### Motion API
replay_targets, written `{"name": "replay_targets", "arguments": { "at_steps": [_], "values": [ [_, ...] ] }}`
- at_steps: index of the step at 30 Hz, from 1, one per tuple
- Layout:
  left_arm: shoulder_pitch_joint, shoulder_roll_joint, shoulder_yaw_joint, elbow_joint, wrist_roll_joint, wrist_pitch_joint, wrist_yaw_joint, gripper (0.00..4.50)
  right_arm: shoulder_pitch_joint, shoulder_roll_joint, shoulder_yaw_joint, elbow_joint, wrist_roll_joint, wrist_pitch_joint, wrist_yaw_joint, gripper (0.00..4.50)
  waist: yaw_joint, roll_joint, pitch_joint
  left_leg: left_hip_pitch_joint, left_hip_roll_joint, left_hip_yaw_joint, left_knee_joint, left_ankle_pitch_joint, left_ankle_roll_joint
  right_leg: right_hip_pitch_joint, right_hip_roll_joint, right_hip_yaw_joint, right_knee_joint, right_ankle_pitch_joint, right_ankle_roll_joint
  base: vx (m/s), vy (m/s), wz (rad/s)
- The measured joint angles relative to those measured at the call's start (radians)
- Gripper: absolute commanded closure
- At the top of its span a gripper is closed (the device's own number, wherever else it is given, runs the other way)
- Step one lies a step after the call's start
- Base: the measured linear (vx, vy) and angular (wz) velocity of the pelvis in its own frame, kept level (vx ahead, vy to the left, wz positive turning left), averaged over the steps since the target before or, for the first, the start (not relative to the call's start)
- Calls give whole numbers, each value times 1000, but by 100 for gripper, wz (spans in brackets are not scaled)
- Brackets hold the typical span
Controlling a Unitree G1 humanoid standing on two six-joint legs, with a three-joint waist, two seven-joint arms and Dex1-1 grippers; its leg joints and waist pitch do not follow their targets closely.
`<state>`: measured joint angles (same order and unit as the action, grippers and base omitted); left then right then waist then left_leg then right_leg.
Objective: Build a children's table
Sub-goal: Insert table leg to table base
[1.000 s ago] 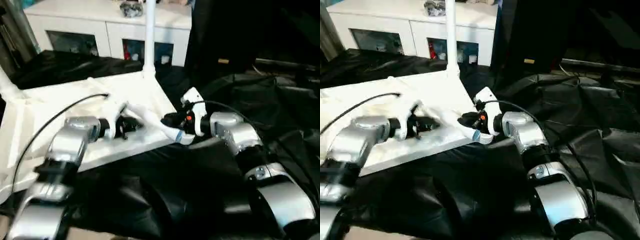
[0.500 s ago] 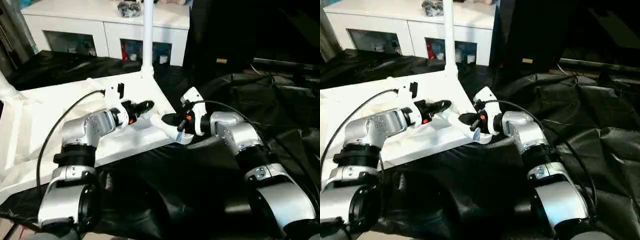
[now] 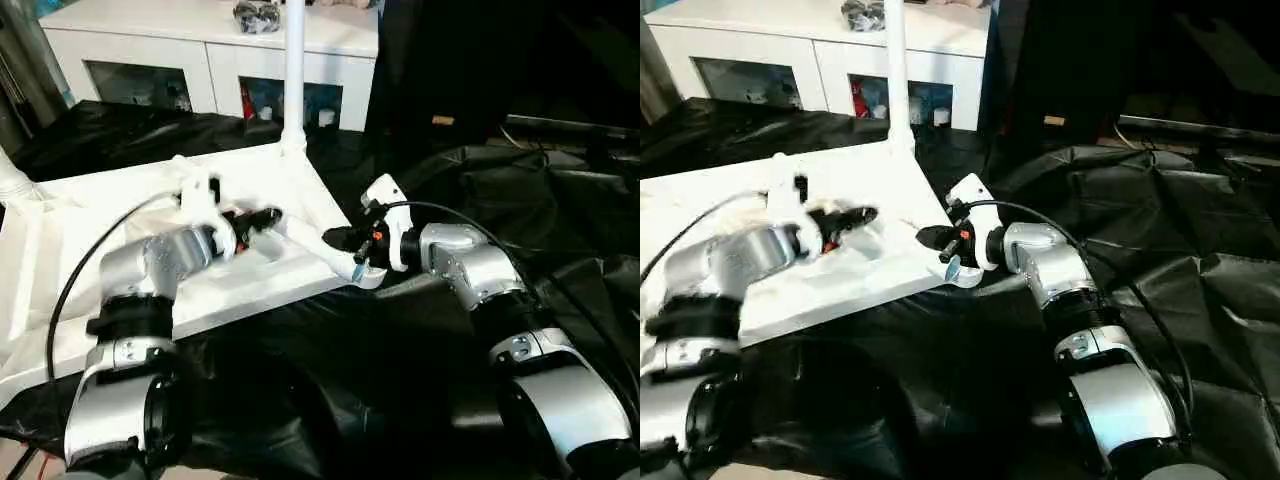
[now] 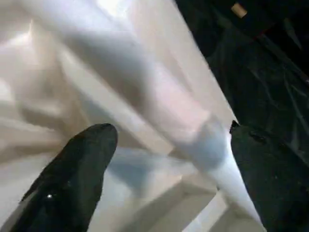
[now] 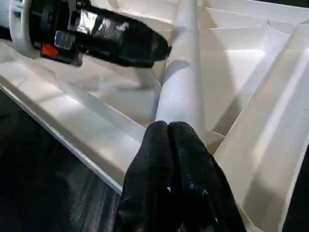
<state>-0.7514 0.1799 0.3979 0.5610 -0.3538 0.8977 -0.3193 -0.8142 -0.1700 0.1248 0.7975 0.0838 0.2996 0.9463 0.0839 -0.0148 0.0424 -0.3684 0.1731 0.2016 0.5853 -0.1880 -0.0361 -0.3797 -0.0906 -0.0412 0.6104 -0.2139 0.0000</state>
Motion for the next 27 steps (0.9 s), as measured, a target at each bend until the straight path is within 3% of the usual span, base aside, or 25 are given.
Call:
{"name": "replay_targets", "arguments": {
  "at_steps": [9,19,27],
  "values": [
    [-19,-75,99,36,-123,55,22,3,2,0,0,-3,0,0,0,450,-1,0,0,0,0,0,-1,0,0,-1,0,0,0,0,0,0,0,0],
    [-43,-90,98,104,-124,26,52,3,8,-1,0,-10,0,0,0,450,-1,3,0,2,-1,0,-6,0,0,-1,0,0,-2,0,1,0,0,0],
    [-79,-98,141,186,-164,26,71,3,11,-5,0,-12,0,0,2,450,3,3,-1,2,-1,0,-7,0,0,0,0,0,-3,-1,2,0,0,0]
  ]
}}
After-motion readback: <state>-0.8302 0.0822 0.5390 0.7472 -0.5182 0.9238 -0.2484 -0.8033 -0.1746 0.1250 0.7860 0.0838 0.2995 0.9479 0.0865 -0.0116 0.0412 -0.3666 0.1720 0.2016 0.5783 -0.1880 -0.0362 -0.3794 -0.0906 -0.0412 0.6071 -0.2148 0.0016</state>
